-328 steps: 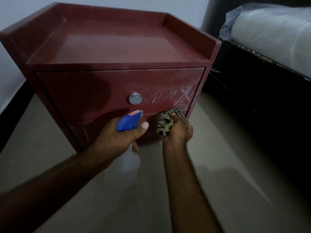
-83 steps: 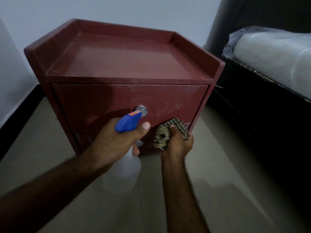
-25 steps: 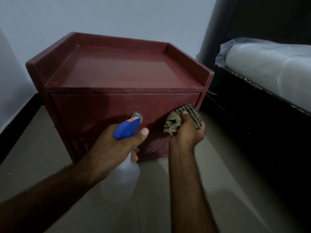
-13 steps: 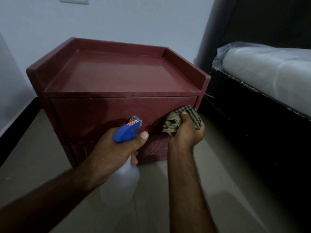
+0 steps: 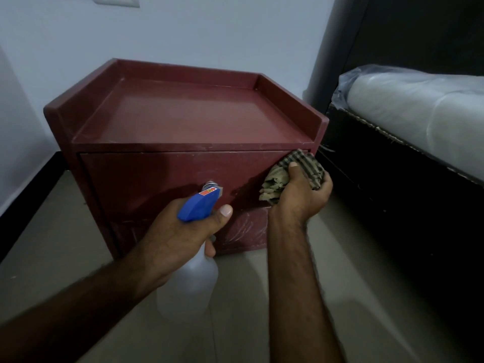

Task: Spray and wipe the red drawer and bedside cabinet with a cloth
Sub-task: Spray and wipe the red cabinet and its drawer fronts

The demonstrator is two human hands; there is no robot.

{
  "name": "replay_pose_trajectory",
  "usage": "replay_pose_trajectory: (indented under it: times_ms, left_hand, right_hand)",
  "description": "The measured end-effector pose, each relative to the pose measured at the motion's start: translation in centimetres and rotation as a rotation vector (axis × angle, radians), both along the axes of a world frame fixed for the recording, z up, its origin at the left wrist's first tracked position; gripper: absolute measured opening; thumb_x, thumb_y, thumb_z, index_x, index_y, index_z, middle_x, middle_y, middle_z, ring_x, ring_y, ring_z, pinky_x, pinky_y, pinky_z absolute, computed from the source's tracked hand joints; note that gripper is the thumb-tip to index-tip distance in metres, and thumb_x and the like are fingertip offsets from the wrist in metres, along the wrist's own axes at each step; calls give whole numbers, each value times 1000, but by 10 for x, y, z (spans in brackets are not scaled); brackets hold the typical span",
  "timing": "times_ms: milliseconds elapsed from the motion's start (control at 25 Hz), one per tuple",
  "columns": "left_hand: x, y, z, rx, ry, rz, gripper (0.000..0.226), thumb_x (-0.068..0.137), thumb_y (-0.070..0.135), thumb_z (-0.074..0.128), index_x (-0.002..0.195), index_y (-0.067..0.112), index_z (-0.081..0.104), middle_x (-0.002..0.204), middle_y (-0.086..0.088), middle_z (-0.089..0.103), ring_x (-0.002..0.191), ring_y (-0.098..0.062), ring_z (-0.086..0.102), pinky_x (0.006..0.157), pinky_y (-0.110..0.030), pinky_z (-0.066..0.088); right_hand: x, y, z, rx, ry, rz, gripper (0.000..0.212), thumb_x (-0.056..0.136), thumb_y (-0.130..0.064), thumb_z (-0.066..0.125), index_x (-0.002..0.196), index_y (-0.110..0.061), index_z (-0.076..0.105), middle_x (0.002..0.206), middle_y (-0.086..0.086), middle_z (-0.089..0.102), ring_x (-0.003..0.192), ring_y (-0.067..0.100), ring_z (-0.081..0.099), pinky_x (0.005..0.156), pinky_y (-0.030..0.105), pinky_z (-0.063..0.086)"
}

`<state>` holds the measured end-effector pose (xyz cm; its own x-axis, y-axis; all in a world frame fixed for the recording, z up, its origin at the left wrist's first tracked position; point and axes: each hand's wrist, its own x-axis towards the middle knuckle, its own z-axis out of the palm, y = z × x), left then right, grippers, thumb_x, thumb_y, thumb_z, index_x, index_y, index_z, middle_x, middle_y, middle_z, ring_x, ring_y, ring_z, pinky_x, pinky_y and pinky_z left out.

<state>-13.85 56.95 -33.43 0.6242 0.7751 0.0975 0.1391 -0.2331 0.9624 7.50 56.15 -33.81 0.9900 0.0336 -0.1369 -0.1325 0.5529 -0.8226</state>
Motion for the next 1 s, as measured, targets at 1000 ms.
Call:
replay_pose_trajectory:
  times_ms: [1000]
  left_hand:
    - [-4,3,0,5,22,23,41,92,50,66,79,11,63,61,-22,66,60,-24,66,74,-32,49]
  right_hand:
    - [-17,-8,-14,-359,-655,-21,67,77,-10,83,140,-25,64,113,-17,72,101,-6,68,90,12,52]
